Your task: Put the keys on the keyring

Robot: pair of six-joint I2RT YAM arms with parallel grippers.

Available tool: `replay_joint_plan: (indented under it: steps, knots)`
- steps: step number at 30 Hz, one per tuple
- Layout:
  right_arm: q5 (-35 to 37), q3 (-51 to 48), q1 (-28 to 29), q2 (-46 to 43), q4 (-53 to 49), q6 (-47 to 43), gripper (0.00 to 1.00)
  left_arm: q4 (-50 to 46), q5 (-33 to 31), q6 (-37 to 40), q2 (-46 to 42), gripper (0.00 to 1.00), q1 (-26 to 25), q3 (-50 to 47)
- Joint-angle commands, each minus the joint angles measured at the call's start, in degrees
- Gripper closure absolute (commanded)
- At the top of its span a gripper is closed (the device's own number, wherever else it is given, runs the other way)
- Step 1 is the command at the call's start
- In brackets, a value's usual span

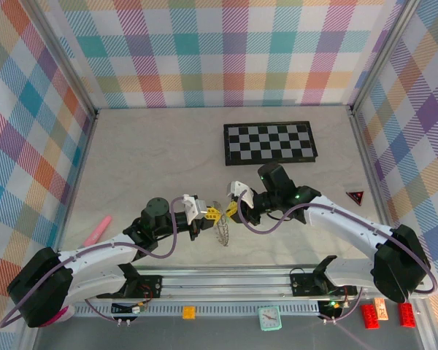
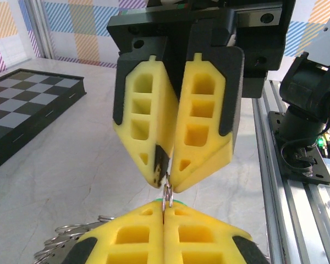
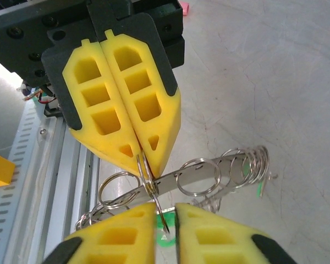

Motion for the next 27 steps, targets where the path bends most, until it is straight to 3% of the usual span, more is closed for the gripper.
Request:
replay_joint_plan:
  steps: [1,6,11,17,27]
  knots:
    - [-0.9,-0.1,-0.6,-0.3,-1.1,-0.8,0.89,3.0,1.0,0.5,-1.5,1.00,-0.1,0.0]
    - [-0.8,0.8,-0.6,2.6,-2.3,-1.1,0.96,3.4,1.4,0.1,-1.4,1.00,-0.1,0.2]
    - [-2.4,2.1,-0.6,6.0,-3.4,-1.2,0.97,3.8,1.5,0.2,-1.0,1.00,-0.1,0.3]
    - [-2.7,-0.1,-0.6,2.1,0.1,-0.2,0.73,3.5,1.1,0.7,-1.2,1.00,-0.1,0.0]
    - [-6.4,-1.0,-0.6,2.5,5.1,2.1,0.71,4.8,1.5,0.1,-0.7,1.00,-0.1,-0.1]
